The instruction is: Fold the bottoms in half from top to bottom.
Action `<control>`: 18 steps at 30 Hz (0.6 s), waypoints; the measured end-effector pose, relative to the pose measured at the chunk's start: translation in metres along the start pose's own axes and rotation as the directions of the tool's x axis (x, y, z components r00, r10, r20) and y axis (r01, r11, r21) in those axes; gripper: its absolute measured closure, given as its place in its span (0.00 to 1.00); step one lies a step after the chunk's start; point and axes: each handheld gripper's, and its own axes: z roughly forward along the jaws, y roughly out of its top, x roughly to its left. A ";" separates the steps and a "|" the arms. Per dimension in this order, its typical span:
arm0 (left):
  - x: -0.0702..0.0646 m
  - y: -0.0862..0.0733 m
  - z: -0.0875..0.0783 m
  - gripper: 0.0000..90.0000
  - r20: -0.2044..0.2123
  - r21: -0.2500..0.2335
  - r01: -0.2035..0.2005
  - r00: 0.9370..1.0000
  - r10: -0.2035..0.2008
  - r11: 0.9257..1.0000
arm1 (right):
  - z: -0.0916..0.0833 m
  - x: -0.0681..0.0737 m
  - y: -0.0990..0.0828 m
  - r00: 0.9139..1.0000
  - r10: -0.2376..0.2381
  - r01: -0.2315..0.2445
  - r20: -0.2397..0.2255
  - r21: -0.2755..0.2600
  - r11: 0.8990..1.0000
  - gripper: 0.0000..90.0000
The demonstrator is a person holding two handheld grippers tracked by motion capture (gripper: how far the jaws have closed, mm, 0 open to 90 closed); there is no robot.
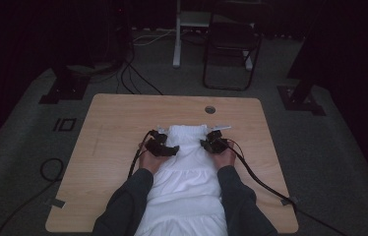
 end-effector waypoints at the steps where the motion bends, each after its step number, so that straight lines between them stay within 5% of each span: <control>1: 0.000 0.001 0.000 0.29 -0.002 0.006 -0.010 1.000 0.010 1.000 | 0.000 0.000 0.000 1.000 0.000 0.000 0.002 0.000 1.000 0.91; 3: -0.002 0.004 0.001 0.32 -0.013 0.023 -0.028 1.000 0.029 0.999 | 0.000 0.000 0.000 1.000 0.005 -0.005 0.002 -0.001 1.000 0.92; 10: 0.001 0.018 0.001 0.81 0.060 0.081 -0.054 0.997 0.050 0.995 | -0.001 0.002 0.004 1.000 -0.004 0.004 0.013 0.011 1.000 0.95; 12: 0.005 0.026 -0.005 0.91 0.070 0.060 -0.052 0.996 0.048 0.997 | -0.004 -0.002 0.009 1.000 0.009 -0.009 0.002 -0.009 1.000 0.95; 18: 0.016 0.073 -0.044 0.93 0.097 -0.075 -0.031 0.995 0.038 0.997 | -0.035 -0.011 0.048 0.999 0.031 -0.035 -0.032 -0.137 0.990 0.96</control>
